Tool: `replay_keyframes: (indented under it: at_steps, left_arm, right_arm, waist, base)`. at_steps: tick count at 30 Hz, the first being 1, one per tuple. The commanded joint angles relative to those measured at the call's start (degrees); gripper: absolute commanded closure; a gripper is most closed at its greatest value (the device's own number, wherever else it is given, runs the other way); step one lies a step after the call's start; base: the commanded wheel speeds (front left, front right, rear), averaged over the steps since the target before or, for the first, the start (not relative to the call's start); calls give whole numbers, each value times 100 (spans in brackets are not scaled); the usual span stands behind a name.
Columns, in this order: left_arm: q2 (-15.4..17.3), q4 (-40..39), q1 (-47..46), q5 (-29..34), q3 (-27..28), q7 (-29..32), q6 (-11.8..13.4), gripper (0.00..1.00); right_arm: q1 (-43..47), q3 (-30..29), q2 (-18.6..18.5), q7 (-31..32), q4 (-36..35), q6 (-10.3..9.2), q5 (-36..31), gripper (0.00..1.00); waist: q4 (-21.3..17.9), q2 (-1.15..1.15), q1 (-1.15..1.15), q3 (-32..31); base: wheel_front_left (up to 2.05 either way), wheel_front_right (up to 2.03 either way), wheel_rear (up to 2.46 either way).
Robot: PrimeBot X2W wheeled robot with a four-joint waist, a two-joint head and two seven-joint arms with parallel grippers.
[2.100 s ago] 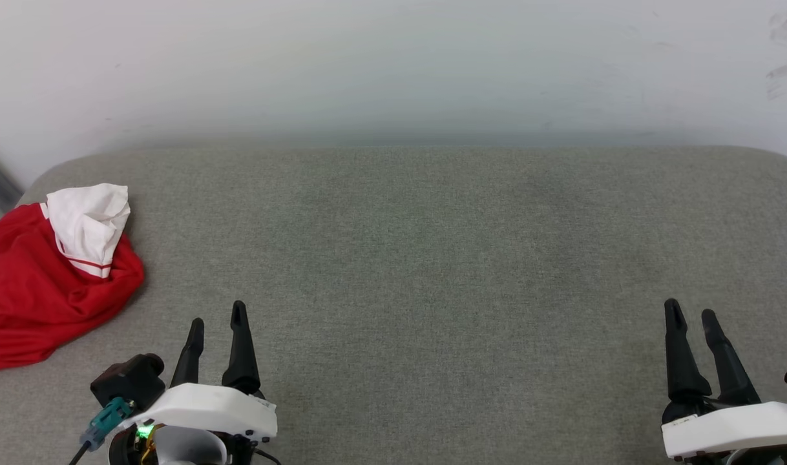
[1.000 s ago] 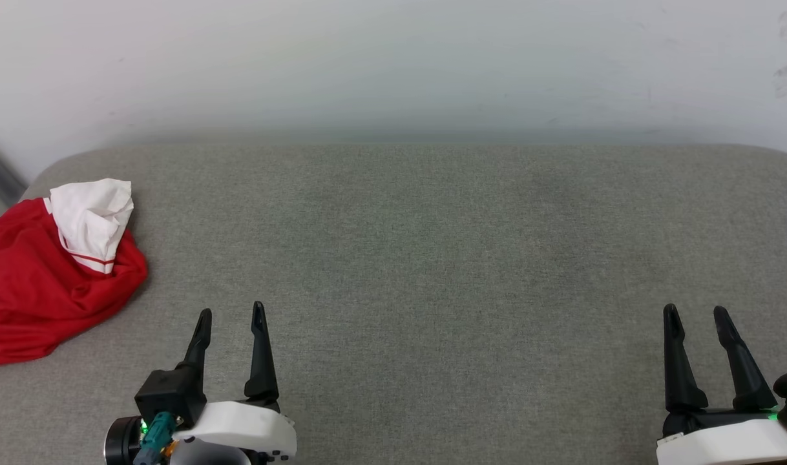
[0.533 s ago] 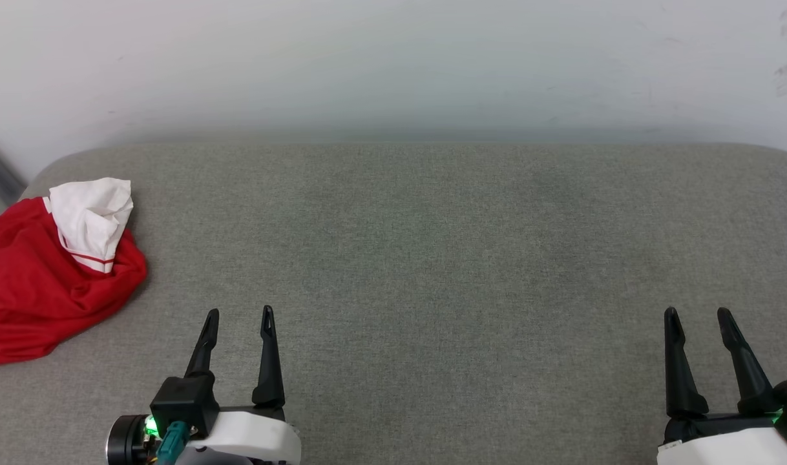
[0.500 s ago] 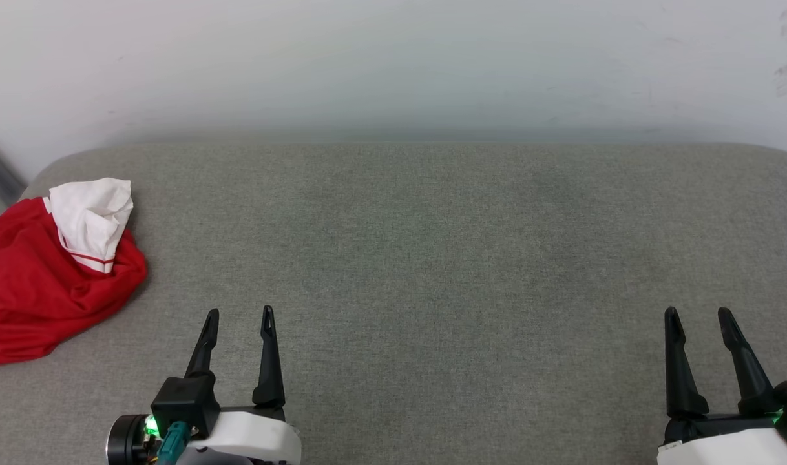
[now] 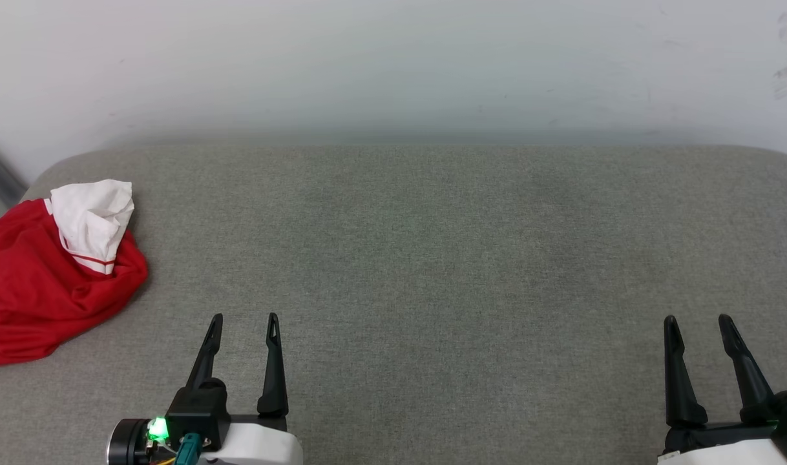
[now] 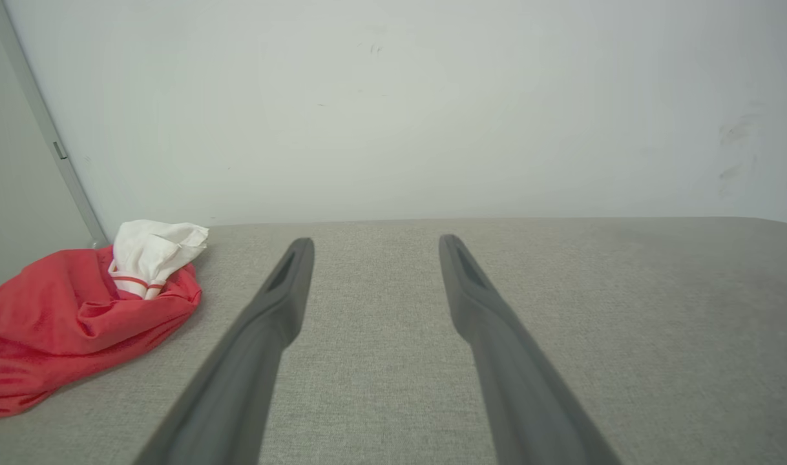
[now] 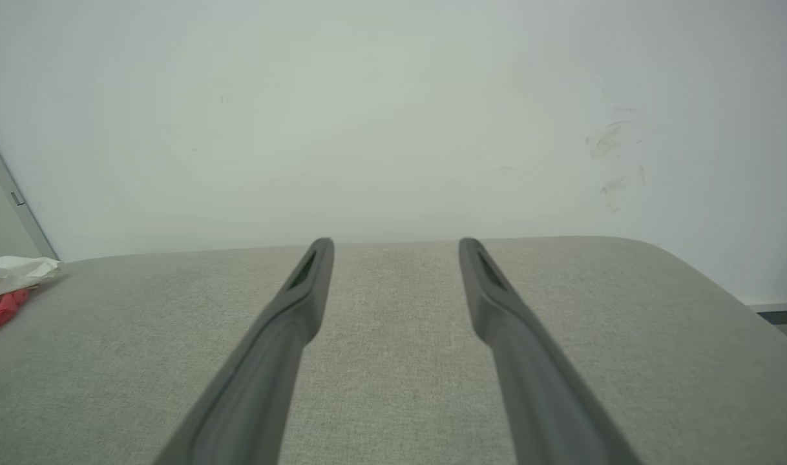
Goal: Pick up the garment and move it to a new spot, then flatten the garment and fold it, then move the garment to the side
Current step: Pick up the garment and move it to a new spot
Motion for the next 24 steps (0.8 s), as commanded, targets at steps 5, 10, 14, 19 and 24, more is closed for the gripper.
replay_keyframes:
  at_steps: [5,10,14,19,24]
  left_arm:
    - [-20,25,73,83,55,-41,-41,0]
    - [-31,73,78,36,88,-41,-83,0]
    - [-34,95,84,19,98,-41,-87,0]
    - [-35,129,74,-41,96,-41,-88,0]
    - [-37,147,59,-76,83,-41,-64,0]
  right_arm:
    - [80,10,7,-41,30,-2,-14,0]
    - [94,22,7,-41,79,-2,74,0]
    - [101,24,7,-41,101,-3,111,0]
    - [107,37,7,-41,130,-2,139,0]
    - [111,43,7,-41,144,-2,144,0]
  waist:
    - [1,0,0,-11]
    - [-1,0,0,-18]
    - [-1,0,0,-17]
    - [7,0,0,-7]
    - [20,0,0,-1]
  base:
    - [0,0,0]
    - [0,0,0]
    - [0,0,0]
    - [0,0,0]
    - [0,0,0]
